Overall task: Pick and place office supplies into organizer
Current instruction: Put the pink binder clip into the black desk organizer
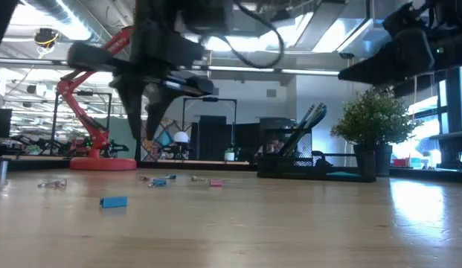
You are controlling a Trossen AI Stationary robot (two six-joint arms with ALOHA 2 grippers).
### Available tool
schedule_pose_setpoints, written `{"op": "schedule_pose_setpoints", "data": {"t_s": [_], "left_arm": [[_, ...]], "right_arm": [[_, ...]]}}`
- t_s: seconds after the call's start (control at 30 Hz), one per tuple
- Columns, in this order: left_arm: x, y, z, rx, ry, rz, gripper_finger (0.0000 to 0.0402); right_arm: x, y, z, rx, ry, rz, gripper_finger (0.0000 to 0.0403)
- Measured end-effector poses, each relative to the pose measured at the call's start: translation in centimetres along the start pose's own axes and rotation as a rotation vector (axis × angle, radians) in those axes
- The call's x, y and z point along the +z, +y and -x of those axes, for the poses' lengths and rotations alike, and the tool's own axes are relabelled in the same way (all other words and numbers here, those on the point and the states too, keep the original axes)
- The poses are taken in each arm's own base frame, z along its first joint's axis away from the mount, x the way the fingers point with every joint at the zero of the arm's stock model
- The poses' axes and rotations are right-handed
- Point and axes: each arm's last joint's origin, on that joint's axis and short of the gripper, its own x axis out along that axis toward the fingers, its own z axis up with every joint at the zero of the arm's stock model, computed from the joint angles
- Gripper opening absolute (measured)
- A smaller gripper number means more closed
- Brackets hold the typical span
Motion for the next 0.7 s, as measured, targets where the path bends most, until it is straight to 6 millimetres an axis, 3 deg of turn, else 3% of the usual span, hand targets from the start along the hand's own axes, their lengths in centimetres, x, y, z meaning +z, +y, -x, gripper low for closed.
{"op": "schedule_pose_setpoints", "data": {"t_s": [0.17,0.37,0.7], "left_arm": [[-1.2,-1.0,-0.4,0.086,-0.097,-0.117,0.007],[-1.2,-0.8,-0.6,0.146,-0.121,-0.309,0.0076],[-0.6,0.5,-0.5,0.278,-0.153,-0.345,0.0147]], "right_arm": [[0.3,0.0,0.0,-0.004,-0.026,-0.01,0.0162],[0.3,0.0,0.0,-0.004,-0.027,-0.013,0.0162],[0.3,0.0,0.0,-0.003,-0.027,-0.066,0.0162]]}}
